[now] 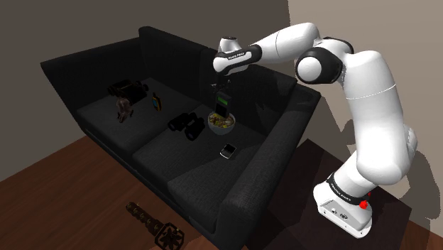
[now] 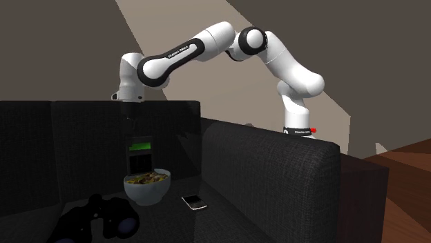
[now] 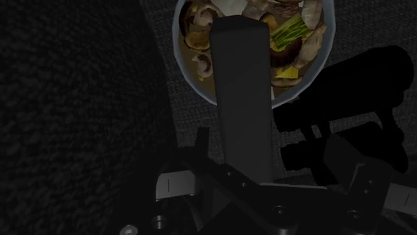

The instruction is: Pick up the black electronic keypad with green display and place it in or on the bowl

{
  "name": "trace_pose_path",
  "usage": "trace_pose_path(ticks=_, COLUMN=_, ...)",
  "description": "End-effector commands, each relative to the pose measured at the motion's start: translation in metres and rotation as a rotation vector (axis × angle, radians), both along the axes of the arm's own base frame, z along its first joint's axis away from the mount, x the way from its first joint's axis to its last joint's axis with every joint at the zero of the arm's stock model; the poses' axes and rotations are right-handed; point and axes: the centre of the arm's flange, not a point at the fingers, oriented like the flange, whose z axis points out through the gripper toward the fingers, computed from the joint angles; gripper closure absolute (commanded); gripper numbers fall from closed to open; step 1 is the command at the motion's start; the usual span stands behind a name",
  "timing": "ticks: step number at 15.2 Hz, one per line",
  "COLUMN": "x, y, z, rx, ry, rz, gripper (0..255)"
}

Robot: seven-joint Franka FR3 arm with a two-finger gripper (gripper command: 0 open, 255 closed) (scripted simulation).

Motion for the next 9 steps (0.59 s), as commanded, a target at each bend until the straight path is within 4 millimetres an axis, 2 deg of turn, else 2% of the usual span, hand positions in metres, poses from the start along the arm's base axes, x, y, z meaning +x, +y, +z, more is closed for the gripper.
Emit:
trace_pose_path(ticks=1, x=0.001, y=-0.013, z=0.004, rx=-0.01, ry=-0.005, rz=-0.015, gripper=0)
trace_pose_path(ticks=5, x=-0.002, y=-0.016, z=0.053, rx=-0.01, ry=-0.005, rz=-0.015, gripper=0)
trace_pose_path(ticks=9, x=-0.002, y=-0.016, z=0.053, rx=-0.01, ry=-0.005, rz=-0.015, gripper=0)
